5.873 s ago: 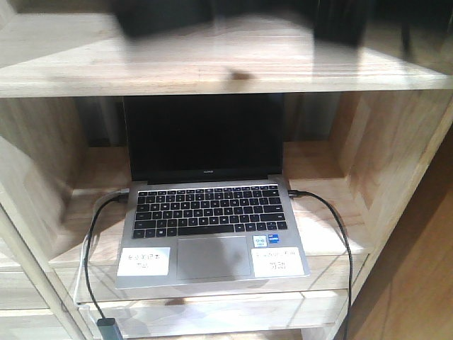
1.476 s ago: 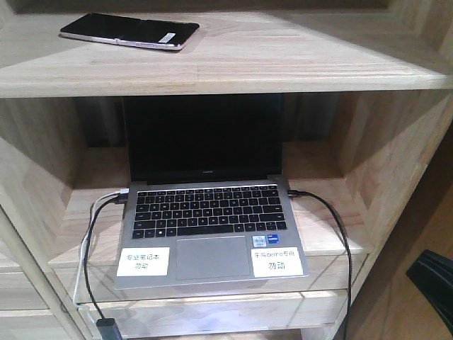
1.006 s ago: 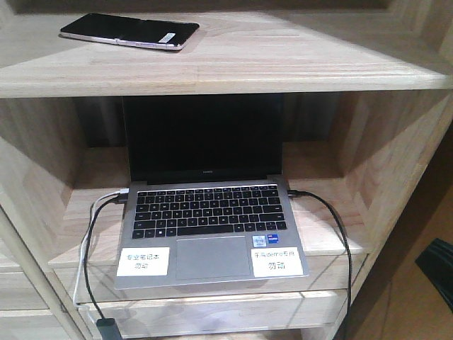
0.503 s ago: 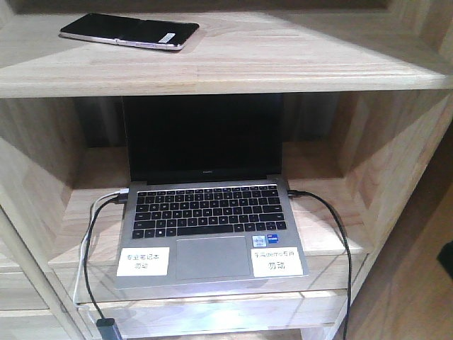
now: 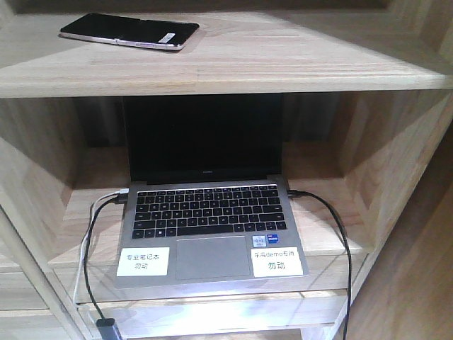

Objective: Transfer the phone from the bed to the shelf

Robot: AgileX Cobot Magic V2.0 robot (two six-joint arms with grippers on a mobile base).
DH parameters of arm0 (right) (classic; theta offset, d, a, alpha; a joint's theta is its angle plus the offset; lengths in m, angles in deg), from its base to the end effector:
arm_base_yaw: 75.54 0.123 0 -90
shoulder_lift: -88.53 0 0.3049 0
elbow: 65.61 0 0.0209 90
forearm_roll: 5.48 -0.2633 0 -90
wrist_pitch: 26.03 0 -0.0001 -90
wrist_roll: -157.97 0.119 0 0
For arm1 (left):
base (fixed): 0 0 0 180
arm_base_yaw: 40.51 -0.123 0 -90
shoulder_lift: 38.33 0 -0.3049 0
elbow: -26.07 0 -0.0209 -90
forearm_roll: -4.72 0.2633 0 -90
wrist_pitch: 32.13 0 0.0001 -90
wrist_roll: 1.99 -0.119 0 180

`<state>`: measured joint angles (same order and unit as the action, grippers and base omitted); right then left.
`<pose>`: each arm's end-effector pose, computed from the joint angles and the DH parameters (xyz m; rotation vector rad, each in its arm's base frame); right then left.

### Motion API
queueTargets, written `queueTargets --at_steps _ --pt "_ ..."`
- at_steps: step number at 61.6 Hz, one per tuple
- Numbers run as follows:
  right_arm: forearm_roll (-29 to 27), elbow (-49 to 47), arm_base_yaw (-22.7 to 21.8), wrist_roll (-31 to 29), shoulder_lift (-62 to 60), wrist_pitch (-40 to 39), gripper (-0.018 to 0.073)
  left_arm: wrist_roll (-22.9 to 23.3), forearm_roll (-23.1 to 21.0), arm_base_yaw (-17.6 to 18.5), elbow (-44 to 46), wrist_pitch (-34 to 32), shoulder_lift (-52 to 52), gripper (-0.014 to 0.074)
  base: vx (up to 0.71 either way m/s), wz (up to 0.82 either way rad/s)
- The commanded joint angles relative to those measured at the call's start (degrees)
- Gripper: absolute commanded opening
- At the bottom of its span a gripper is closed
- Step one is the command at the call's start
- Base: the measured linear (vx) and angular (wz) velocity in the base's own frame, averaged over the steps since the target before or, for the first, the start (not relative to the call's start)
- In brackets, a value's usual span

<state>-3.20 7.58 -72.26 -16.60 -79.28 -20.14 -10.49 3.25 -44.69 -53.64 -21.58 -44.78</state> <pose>0.0816 0.0042 0.2267 0.0015 1.5935 0.0843 0.0763 0.0050 0.1817 0.0459 1.6892 0.1432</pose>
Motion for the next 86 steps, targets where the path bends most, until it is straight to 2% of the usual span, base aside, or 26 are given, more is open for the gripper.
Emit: queueTargets --at_steps 1,7,14,86 --pt "-0.12 2.15 -2.89 0.06 -2.77 -8.47 -0.0005 0.33 -0.52 0.26 1.27 -4.13 0.62 0.0001 0.0 0.0" --pt "-0.12 6.47 -4.76 0.06 -6.42 -12.81 -0.0005 0.33 -0.52 0.26 1.27 -4.13 0.62 0.0001 0.0 0.0" --pt "-0.12 6.37 -5.59 -0.31 -6.32 -10.04 -0.0005 0.33 -0.52 0.26 1.27 -4.12 0.68 0.0001 0.0 0.0" --pt "-0.12 6.37 -5.59 0.11 -6.26 -10.03 -0.0005 0.33 -0.52 0.26 1.27 -4.12 0.68 0.0001 0.0 0.0"
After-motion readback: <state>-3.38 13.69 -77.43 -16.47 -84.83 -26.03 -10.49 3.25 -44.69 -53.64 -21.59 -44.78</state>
